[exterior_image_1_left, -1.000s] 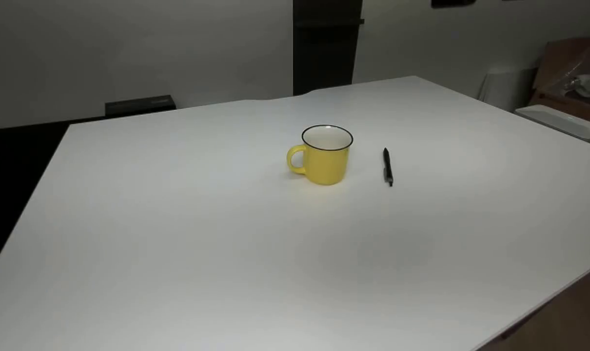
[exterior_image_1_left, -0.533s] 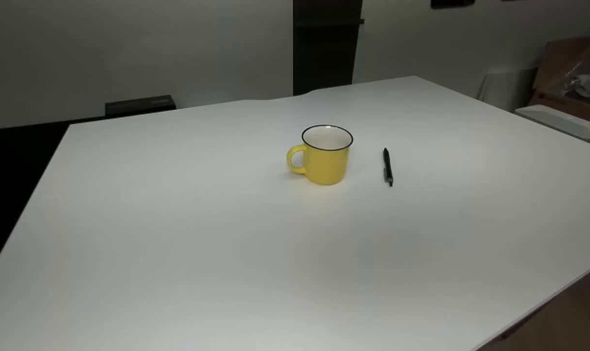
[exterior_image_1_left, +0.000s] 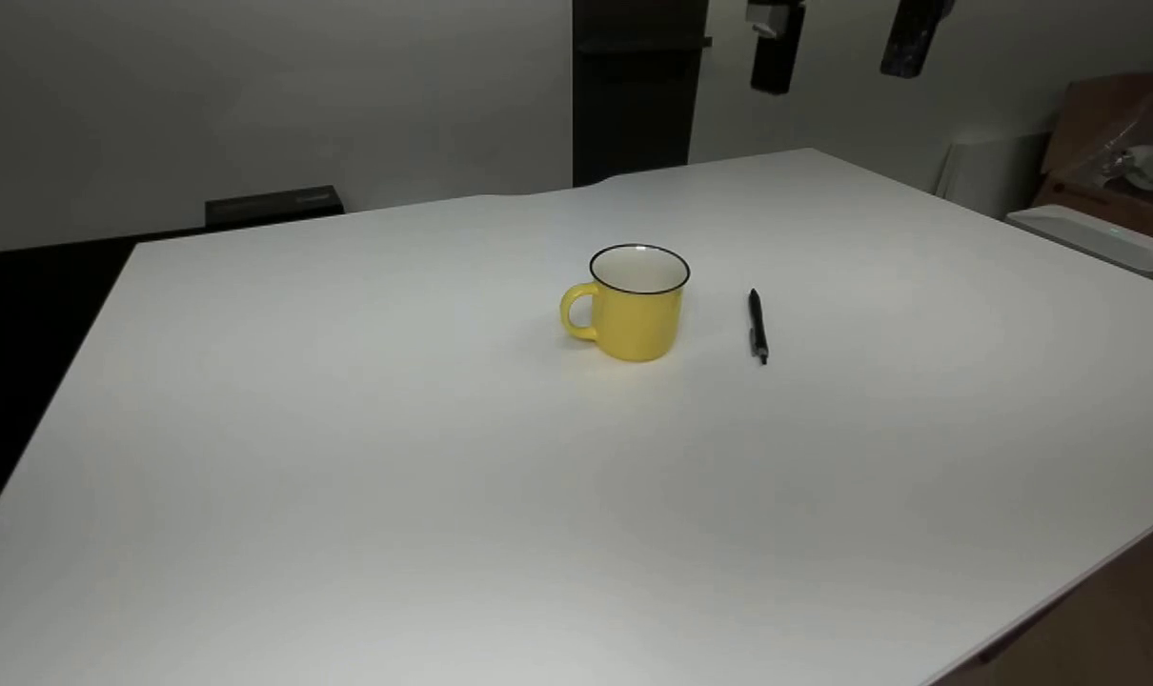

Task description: Pick up the pen from the table and put it in the yellow cup.

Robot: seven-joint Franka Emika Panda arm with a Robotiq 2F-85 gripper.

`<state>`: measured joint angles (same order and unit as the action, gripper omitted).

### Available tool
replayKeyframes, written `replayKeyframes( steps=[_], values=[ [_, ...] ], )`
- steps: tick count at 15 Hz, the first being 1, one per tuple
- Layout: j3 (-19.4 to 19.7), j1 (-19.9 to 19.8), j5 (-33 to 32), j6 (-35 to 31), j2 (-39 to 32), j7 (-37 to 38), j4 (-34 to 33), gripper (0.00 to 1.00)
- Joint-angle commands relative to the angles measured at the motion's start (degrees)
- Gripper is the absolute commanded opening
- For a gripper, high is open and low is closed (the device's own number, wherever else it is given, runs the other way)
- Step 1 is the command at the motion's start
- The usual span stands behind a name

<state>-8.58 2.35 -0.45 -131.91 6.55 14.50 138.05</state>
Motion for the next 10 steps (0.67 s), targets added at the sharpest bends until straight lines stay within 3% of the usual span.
replayKeyframes(
  steps=[1, 4, 5, 10],
  values=[
    [2.8, -1.7, -4.3, -2.2, -11.0, 7.7, -8.5, 1.00],
    [6.2, -1.1, -8.9, -6.3, -18.5, 13.3, -14.3, 1.00],
    [6.0, -0.7, -5.8, -5.6, -13.4, 7.9, -9.0, 1.00],
    [6.7, -0.2, -6.0, -6.3, -15.0, 7.5, -9.8, 1.00]
  ],
)
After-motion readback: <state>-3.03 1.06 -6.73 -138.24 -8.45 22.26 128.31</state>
